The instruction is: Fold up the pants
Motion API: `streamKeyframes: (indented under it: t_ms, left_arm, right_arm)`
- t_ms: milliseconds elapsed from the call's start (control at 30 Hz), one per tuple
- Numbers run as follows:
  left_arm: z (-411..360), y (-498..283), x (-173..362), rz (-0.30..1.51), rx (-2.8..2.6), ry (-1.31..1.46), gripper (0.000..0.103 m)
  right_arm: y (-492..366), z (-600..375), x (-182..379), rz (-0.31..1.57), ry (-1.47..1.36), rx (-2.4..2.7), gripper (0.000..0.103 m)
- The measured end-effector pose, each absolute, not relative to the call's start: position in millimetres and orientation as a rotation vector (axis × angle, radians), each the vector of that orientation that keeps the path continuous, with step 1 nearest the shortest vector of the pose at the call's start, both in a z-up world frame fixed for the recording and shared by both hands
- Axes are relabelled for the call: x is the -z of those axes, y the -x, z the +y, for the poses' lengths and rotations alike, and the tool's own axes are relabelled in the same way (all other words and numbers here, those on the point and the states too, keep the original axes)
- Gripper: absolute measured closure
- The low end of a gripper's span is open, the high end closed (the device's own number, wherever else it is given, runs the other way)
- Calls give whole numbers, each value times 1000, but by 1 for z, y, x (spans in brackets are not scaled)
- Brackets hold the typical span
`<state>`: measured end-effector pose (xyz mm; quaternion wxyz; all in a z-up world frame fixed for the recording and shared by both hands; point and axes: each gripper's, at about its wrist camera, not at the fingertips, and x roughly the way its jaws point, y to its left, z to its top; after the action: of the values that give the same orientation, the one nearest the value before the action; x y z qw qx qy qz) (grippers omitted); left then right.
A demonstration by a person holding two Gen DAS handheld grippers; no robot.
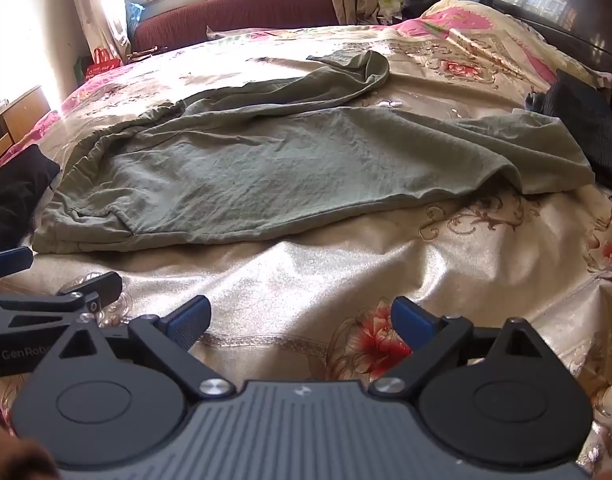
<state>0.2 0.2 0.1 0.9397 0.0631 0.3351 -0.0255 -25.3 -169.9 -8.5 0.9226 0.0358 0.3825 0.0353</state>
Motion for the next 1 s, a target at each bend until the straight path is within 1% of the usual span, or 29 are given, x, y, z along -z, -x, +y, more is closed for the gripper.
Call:
streamKeyframes:
  t_ms: [1000]
  left_arm:
    - [1,0,1,682,48,-140,0]
  right_arm:
    - [24,-169,11,794,-84,-76,7]
